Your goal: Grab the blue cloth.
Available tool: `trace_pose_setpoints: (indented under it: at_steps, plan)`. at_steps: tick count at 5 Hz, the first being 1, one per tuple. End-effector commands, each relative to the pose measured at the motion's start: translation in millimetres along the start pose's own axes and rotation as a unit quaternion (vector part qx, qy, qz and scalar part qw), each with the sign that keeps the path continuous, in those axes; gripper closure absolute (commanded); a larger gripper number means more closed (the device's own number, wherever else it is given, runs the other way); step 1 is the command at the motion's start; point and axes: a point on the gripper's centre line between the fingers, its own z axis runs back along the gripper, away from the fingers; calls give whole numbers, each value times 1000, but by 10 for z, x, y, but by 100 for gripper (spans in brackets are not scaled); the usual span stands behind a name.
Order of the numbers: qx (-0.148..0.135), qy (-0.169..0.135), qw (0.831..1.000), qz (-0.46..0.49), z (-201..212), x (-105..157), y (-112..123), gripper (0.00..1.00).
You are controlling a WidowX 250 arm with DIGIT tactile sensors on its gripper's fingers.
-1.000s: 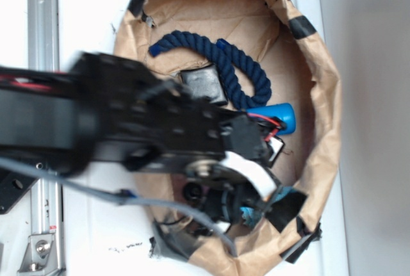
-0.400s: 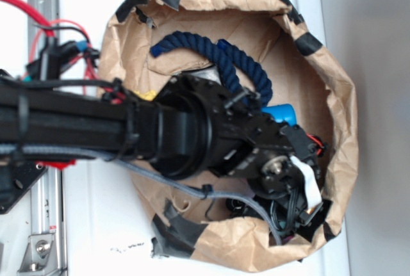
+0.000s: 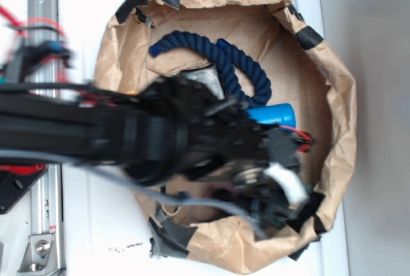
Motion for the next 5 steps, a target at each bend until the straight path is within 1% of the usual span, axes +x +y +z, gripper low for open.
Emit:
trace_pose_setpoints:
  at_steps: [1, 2, 3, 4, 5]
  plan:
    - [101, -14, 988, 118, 944, -135, 9, 100]
    - [110, -4, 964, 243, 1319, -176, 168, 100]
    - [105, 37, 951, 287, 1407, -137, 284, 100]
    - [77, 85, 925, 362, 1429, -144, 462, 100]
    - [60, 138, 900, 410, 1370, -63, 485, 100]
